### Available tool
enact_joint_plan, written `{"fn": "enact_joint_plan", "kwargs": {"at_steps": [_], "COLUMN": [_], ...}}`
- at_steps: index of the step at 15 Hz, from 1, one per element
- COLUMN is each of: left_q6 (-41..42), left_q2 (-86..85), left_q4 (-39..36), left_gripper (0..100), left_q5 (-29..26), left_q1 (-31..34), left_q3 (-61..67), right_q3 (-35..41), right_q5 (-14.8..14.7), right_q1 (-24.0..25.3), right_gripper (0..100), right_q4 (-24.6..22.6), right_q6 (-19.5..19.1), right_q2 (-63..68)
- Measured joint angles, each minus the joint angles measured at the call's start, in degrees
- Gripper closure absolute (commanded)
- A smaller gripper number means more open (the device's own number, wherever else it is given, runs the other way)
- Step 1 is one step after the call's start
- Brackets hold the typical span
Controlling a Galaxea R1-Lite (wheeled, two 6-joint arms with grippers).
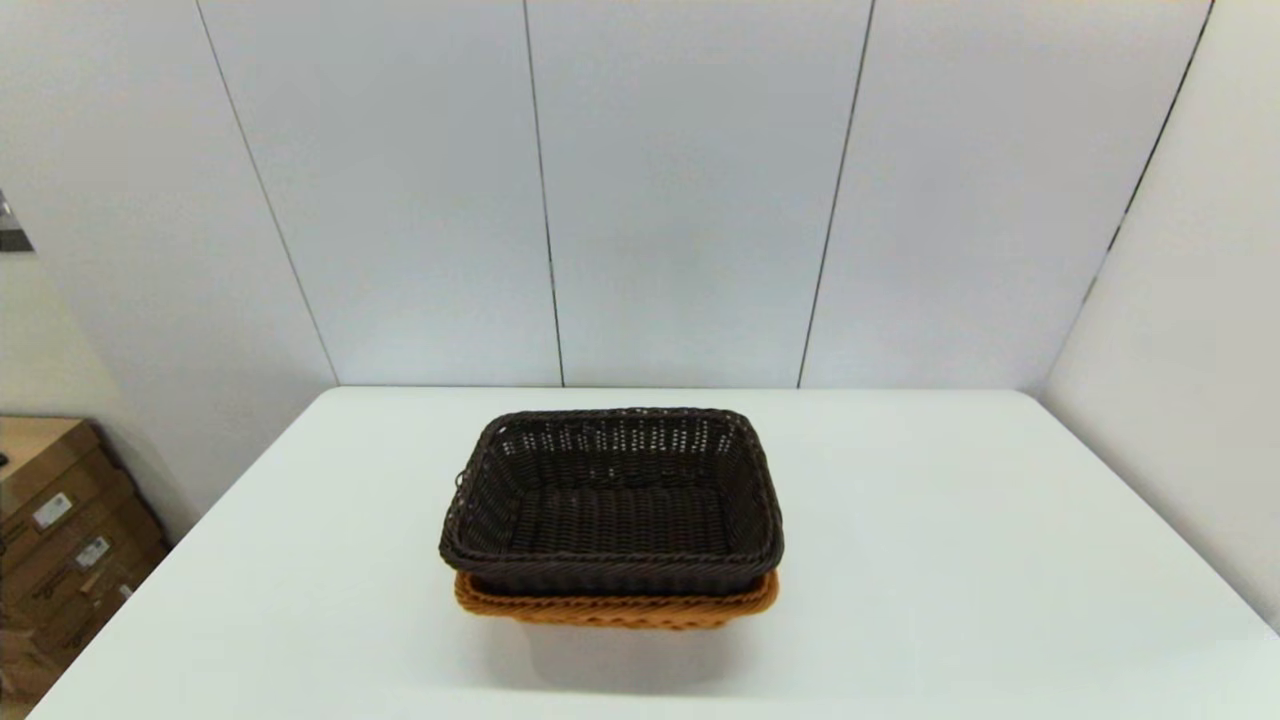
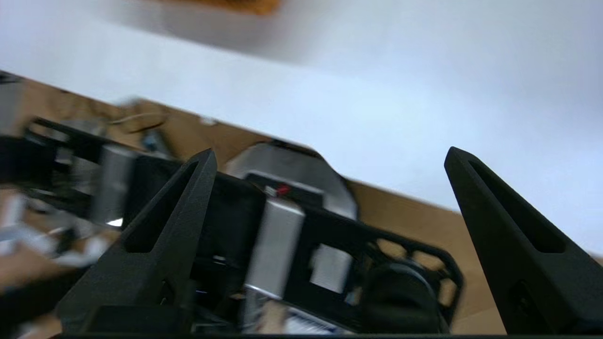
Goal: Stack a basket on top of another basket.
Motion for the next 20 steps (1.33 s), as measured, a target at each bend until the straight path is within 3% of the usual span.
{"fn": "enact_joint_plan", "kwargs": {"at_steps": [3, 7, 12, 16, 20], "left_q6": [0.0, 0.0, 0.0, 0.02, -0.02], "left_q2": [0.0, 0.0, 0.0, 0.0, 0.0], "left_q4": [0.0, 0.0, 0.02, 0.0, 0.02], "left_gripper": [0, 0, 0, 0, 0], "left_q5": [0.0, 0.0, 0.02, 0.0, 0.02], "left_q1": [-0.02, 0.0, 0.0, 0.0, 0.0], "left_q3": [0.0, 0.0, 0.0, 0.0, 0.0], "right_q3": [12.01, 19.74, 27.5, 31.96, 43.61], "right_q5": [-2.69, -7.96, -19.29, -19.92, -20.19], "right_q1": [-2.89, -4.5, -8.41, -14.98, -14.54], "right_gripper": [0, 0, 0, 0, 0], "right_q4": [-3.72, -7.45, -18.72, -23.49, -34.1], "right_q6": [-5.01, -8.74, -8.45, -10.05, -12.89], "right_q2": [-14.77, -28.54, -37.16, -38.51, -42.05]}}
